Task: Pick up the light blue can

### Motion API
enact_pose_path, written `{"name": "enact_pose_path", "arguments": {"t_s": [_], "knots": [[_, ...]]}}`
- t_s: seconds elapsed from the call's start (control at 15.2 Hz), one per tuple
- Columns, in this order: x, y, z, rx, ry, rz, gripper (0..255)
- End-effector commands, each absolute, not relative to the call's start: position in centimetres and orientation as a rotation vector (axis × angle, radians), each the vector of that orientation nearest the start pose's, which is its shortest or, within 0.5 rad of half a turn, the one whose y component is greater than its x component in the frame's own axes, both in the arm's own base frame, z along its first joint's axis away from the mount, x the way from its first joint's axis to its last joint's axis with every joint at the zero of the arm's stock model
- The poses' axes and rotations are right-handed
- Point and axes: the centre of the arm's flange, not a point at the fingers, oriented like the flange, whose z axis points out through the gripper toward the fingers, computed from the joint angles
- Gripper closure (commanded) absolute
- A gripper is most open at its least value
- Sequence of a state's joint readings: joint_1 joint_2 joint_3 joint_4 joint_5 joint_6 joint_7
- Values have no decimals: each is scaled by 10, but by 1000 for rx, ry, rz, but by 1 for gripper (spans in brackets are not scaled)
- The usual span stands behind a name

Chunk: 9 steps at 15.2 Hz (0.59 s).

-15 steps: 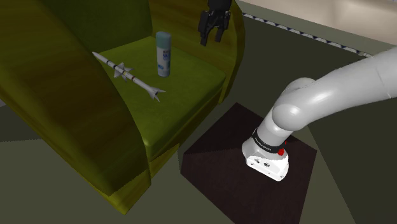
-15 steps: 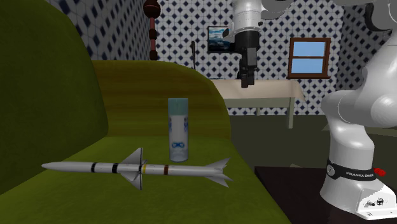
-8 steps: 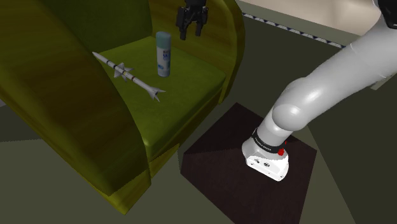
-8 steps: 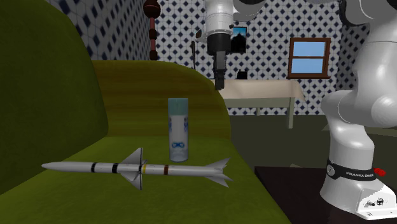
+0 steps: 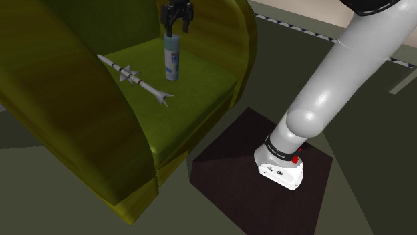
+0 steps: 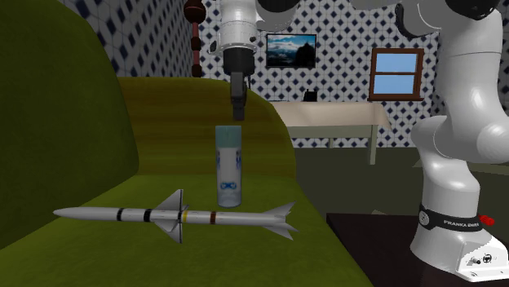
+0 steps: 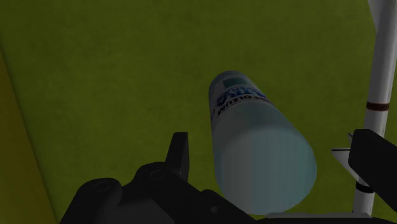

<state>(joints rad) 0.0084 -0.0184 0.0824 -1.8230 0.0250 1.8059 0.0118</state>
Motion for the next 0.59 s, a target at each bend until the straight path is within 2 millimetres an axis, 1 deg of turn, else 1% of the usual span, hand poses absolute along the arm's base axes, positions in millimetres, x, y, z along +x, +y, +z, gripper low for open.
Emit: {"name": "enact_pose_path", "arguments": {"t_s": [0.0, 0.53], "knots": [[576, 60, 531, -3122, -130, -8, 0], [576, 60, 491, -3122, -130, -8, 0]]}}
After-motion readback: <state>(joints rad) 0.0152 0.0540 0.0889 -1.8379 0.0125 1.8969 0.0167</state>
